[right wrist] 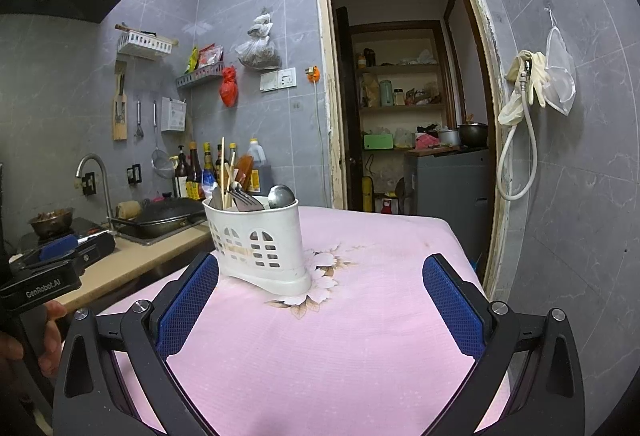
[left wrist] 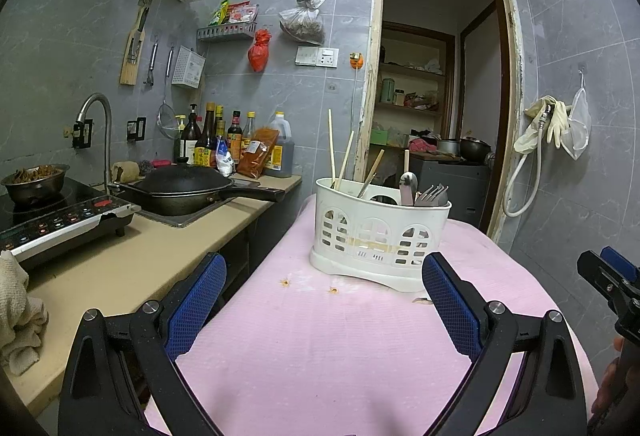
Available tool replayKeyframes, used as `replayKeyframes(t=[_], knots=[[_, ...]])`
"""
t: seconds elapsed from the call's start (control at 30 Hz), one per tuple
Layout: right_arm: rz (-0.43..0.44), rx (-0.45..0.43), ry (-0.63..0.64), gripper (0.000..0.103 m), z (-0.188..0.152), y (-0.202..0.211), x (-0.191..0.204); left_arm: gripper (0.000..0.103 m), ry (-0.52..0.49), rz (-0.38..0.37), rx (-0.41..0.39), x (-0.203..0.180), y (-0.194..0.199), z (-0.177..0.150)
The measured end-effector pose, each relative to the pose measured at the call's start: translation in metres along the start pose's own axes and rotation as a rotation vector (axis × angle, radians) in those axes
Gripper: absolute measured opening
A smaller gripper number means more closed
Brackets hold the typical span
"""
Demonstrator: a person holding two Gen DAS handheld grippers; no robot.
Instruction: Organize utensils
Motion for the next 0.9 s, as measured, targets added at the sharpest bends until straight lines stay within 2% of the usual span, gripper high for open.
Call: replayKeyframes(t=[0.9], knots=[[-0.001, 0.002, 0.001, 0.103, 0.001, 0.0002, 0.0009, 0.096, -0.004, 0.017, 0.0, 0.0039, 0.0011, -0.0008]])
Point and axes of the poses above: each gripper's, at about its wrist camera, not at the fingertips, and y roughly against the way its jaws point, x to its left, z to its top, the point moved 9 cm from there along -y, roughly the way its jaws point, and after that the axes turned 5 degrees about z, right-handed, at the moved point
